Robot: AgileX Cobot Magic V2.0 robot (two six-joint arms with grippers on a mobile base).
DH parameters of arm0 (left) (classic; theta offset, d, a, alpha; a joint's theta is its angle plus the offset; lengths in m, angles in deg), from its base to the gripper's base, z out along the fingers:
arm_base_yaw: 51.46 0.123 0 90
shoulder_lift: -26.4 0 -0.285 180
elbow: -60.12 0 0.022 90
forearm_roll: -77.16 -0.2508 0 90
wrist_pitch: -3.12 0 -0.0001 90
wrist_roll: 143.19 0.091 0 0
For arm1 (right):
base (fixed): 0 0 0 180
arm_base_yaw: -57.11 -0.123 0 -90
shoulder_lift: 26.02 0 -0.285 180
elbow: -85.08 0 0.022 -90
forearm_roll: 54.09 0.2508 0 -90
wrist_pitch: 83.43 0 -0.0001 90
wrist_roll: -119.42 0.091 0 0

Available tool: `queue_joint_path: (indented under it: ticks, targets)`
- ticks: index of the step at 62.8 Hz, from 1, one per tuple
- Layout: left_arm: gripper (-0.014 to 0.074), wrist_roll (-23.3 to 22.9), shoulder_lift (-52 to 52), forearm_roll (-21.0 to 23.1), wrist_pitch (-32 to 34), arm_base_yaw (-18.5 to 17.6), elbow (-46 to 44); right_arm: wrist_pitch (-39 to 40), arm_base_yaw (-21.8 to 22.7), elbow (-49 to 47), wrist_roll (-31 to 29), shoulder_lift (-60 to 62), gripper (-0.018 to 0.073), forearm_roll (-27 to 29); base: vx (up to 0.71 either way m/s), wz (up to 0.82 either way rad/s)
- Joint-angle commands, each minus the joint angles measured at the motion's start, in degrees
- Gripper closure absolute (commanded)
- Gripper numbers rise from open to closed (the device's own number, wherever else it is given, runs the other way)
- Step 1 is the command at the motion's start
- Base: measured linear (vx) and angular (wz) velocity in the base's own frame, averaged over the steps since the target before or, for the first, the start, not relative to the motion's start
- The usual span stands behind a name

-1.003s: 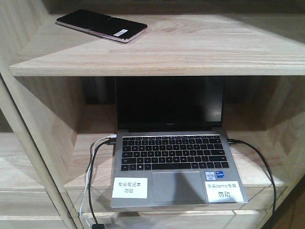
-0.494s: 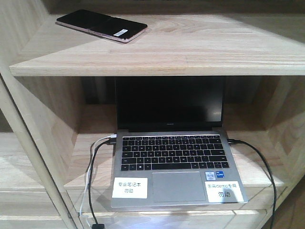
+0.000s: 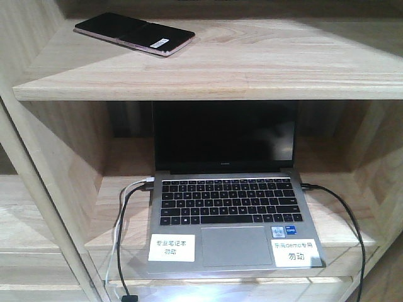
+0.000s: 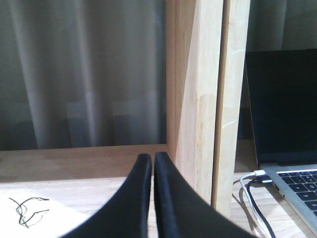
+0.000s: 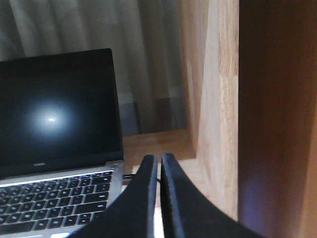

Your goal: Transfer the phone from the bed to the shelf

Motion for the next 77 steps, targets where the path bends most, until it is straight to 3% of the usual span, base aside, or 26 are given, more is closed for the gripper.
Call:
queue_joint_path:
  ticks: [1,77]
  targets:
    - [0.0595,-0.5,0.3,0.6,4.3,0.1,-1.4,4.6,0.4,0.6,-0.8,0.8,0.0564,-0.4,0.00,0.00]
    - [0.0595,-0.5,0.3,0.6,4.3,0.1,-1.4,4.6,0.4,0.6,-0.8,0.8,0.0564,-0.2,0.00,0.00]
